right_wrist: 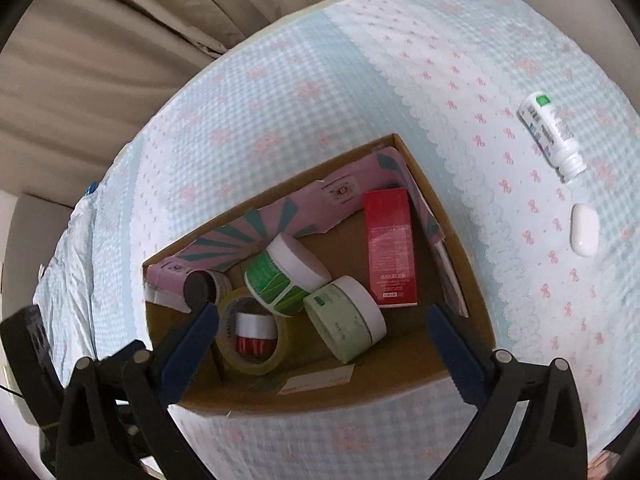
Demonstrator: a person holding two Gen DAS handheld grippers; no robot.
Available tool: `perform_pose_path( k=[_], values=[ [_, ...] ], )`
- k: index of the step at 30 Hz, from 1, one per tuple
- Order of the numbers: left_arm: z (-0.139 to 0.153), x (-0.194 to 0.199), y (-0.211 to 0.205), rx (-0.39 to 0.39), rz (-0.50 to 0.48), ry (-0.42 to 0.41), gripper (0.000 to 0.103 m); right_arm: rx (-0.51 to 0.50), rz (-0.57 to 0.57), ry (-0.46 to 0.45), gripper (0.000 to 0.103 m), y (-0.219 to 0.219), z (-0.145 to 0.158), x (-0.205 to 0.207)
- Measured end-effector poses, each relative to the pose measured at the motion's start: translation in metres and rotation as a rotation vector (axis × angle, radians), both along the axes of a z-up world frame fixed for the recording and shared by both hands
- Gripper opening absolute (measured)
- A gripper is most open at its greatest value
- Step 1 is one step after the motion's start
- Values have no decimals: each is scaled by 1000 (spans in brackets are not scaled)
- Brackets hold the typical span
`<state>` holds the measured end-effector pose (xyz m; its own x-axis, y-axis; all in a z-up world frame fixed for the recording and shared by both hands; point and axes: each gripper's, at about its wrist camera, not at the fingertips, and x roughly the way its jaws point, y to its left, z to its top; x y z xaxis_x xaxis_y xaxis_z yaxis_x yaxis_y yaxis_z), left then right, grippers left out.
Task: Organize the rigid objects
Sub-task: 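Raise both tools away from the box toward the pill bottle and white case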
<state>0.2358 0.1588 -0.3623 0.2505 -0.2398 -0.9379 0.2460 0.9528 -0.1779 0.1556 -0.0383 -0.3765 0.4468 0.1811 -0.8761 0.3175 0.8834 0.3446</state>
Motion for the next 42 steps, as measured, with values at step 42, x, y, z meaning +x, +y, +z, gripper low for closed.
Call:
perform_pose_path(
  k=[42],
  values=[
    [281, -143, -106, -10, 214, -525, 103, -436, 152, -332, 103, -94, 275, -159]
  ],
)
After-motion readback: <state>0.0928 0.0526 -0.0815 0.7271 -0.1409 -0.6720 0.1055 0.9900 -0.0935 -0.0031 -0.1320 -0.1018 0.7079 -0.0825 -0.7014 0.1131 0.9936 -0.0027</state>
